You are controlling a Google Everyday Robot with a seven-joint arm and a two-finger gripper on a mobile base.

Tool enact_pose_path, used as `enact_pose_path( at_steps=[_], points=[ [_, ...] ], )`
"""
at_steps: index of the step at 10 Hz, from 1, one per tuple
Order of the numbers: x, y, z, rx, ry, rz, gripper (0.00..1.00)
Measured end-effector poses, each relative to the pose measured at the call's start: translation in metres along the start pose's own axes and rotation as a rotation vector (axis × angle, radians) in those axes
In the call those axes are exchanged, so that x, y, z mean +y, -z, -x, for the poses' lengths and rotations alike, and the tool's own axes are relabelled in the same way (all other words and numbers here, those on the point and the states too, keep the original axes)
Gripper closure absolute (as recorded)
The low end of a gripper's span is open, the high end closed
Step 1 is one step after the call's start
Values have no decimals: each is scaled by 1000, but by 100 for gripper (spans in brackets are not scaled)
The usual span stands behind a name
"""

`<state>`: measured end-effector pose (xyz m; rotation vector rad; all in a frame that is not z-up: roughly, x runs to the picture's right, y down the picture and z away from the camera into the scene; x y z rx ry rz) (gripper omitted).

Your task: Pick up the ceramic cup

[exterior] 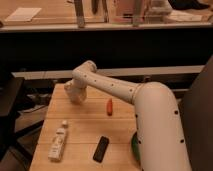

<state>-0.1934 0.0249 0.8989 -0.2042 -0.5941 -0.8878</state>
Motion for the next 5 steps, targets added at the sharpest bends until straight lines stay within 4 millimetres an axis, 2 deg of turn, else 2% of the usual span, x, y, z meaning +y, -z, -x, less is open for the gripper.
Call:
enact_pose_path(
  at_steps=[5],
  points=[
    [2, -12, 0, -15, 0, 8, 20]
  ],
)
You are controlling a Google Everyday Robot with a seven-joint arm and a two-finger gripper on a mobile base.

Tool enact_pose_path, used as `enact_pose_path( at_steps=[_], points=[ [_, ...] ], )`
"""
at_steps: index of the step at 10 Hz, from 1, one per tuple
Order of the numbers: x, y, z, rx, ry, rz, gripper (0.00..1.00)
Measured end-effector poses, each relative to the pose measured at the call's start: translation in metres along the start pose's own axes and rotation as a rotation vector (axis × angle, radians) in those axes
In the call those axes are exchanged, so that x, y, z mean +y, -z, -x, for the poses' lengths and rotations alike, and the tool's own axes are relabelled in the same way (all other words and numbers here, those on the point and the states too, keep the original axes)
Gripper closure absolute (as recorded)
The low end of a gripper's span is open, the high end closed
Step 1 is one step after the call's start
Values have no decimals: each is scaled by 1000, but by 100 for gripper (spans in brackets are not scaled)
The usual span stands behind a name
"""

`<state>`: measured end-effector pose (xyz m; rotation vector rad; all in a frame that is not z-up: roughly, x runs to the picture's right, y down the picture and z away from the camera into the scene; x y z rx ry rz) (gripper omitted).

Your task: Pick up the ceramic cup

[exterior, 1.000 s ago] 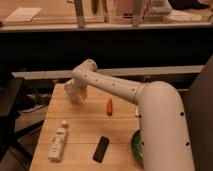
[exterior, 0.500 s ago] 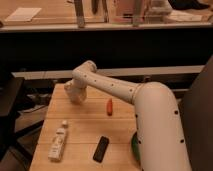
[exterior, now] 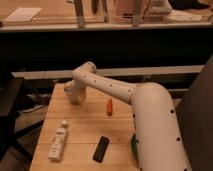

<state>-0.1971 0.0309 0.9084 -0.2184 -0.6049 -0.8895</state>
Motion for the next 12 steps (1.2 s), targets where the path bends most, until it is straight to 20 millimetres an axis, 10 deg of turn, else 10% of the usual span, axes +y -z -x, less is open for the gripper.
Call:
enact_pose_path(
  at_steps=[9, 12],
  points=[
    [8, -12, 2, -16, -5, 11, 26],
    [10, -15, 5, -22, -1, 16, 52]
  ],
)
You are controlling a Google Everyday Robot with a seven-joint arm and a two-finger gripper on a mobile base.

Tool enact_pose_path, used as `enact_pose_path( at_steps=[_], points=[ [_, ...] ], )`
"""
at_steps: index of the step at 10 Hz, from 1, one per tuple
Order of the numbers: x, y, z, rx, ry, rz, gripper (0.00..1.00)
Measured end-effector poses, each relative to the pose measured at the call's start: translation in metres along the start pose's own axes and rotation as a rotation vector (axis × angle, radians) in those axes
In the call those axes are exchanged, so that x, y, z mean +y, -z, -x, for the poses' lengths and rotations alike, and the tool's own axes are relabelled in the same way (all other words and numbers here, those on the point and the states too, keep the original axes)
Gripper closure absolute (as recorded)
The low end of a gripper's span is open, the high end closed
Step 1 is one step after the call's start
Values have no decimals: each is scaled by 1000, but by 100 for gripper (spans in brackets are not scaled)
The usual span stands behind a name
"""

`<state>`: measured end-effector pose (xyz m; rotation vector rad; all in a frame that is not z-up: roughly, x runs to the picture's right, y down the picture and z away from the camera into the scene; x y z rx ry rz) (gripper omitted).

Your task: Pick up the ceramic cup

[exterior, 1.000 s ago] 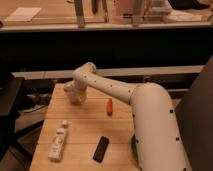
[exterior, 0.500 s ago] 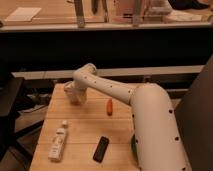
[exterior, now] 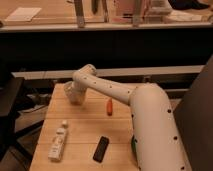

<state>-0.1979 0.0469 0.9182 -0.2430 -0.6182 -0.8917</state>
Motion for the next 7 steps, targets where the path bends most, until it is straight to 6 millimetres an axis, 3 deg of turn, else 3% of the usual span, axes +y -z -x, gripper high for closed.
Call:
enact_pose_path(
  at_steps=[4, 5, 7],
  points=[
    [6, -1, 2, 0, 2, 5, 68],
    [9, 9, 4, 3, 5, 5, 80],
    [11, 31, 6, 10, 13, 10, 95]
  ],
)
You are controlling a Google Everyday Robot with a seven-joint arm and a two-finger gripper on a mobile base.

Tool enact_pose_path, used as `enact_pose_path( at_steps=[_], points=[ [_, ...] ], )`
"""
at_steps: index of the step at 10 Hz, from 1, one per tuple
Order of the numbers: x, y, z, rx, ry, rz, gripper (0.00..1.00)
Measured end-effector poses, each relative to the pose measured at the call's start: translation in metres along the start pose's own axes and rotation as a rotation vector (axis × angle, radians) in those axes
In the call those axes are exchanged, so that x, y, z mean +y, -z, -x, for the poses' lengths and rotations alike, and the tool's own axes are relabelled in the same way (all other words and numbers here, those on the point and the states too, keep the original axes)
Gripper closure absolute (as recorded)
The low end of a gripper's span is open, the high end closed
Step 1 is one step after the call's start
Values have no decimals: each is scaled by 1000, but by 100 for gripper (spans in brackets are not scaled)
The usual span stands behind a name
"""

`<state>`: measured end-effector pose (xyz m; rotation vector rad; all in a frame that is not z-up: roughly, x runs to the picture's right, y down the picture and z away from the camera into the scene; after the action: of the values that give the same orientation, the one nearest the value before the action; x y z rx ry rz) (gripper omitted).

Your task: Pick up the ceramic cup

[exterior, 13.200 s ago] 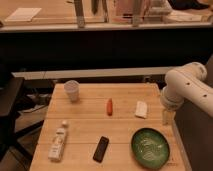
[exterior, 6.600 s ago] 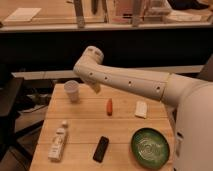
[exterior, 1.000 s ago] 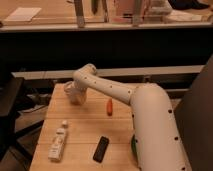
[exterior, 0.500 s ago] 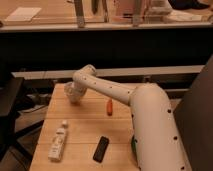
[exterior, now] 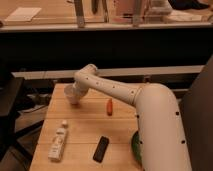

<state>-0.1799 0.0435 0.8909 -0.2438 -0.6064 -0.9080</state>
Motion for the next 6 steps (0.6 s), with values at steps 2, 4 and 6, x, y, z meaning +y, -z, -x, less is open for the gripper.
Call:
enact_pose_path(
  at_steps=[2, 4, 6],
  points=[
    [6, 17, 2, 7, 5, 5, 98],
    [7, 17, 5, 2, 17, 6, 98],
    [8, 31, 4, 1, 30, 7, 98]
  ],
)
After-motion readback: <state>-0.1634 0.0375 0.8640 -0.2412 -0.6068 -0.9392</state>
